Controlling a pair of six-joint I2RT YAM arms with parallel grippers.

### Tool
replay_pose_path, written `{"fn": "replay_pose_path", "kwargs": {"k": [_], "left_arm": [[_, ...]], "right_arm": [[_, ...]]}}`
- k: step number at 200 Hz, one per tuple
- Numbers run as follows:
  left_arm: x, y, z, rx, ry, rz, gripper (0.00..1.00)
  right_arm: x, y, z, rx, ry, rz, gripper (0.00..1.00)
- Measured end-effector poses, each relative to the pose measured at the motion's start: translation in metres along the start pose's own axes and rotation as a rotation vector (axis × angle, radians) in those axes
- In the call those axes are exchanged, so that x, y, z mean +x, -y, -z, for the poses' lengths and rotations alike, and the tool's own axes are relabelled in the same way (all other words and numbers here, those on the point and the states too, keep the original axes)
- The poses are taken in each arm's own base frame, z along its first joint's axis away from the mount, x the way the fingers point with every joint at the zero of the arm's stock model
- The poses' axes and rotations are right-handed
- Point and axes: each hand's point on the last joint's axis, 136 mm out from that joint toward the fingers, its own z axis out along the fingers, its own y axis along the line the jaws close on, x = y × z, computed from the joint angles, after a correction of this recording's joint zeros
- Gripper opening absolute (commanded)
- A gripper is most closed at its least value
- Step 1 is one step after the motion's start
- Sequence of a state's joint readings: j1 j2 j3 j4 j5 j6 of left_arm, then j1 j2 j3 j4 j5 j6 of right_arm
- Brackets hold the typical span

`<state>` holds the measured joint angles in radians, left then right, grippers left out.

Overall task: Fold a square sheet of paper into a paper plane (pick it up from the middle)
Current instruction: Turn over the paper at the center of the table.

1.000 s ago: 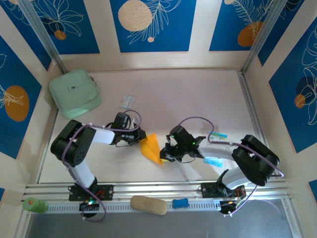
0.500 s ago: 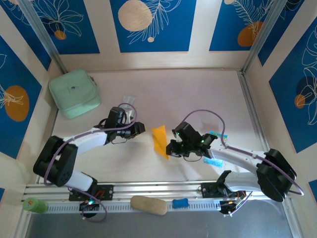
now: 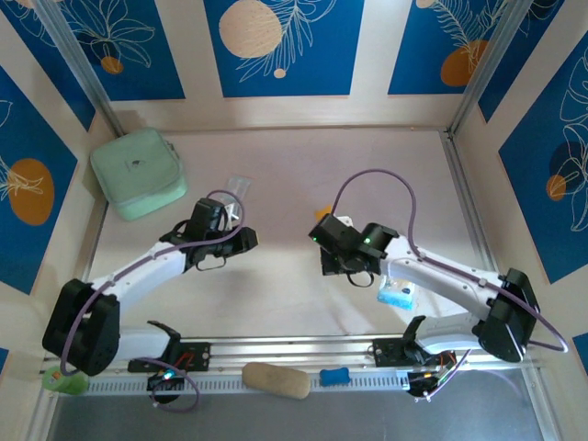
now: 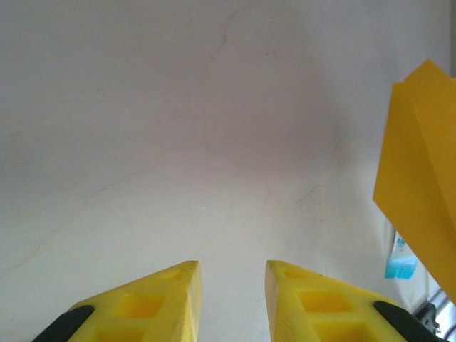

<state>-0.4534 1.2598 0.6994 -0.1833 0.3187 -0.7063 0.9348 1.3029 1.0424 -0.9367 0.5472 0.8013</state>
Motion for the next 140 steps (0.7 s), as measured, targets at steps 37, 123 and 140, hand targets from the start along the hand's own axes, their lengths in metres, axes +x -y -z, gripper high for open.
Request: {"fn": "replay_pose_path", "kwargs": {"k": [37,123,140], "left_arm": [[-0.011,-0.009,0.018,-0.075,0.069,-0.004,0.28],[-0.011,-0.050,0.041,-0.278,0.120,0.044,0.31],[-0.010,-0.055,0.044,-0.302,0.119,0.049,0.31]], "right_arm": [[0.000,0.012,-0.004,0.185,-0.014,0.100,0.05],[0.015,-0.024,-0.050,0.318,-0.117,0.306,0.09],[0.021,-0.036,-0.061,0.284,-0.138,0.318,0.10]]}}
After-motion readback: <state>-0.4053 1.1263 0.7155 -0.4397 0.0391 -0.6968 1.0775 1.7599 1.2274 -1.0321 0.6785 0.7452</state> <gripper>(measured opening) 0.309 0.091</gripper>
